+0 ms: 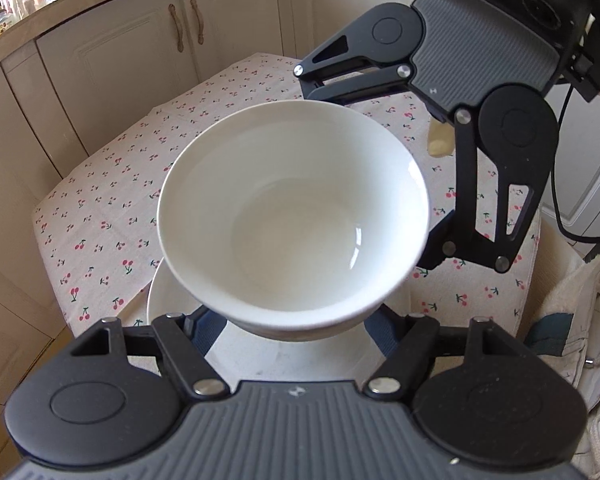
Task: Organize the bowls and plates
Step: 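Lift the bowl stack with both grippers and carry it over the plate stack, then lower the bowl stack onto the plates and open both grippers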
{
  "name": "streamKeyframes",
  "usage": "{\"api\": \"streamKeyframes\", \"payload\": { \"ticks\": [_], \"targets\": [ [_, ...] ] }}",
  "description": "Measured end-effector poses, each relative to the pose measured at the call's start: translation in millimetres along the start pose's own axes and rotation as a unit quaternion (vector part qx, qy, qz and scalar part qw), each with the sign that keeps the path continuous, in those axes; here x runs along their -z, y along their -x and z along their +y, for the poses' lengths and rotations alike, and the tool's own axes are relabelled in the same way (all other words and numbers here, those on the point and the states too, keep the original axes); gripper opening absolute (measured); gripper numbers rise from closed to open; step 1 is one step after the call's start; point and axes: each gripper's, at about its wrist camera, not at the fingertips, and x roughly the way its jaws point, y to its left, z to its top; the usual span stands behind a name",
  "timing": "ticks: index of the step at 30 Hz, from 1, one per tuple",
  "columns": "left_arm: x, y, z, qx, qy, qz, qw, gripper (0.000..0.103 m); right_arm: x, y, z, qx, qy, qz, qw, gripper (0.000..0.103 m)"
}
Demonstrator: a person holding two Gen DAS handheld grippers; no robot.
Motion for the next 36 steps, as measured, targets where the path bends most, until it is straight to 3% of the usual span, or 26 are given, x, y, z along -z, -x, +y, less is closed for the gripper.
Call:
{"api": "streamKeyframes", "payload": {
  "ticks": [23,36],
  "targets": [
    [14,-17,25,0.019,0.025,0.016,0.9994,0.074,-3,-34,-17,-0.029,-0.030,0.008,0.999,0.091],
    [18,-17,23,0.013,0.024,0.001,0.9996,0.076,1,-36,-24,-0.029,-0.056,0.006,0.998,0.091]
  ]
}}
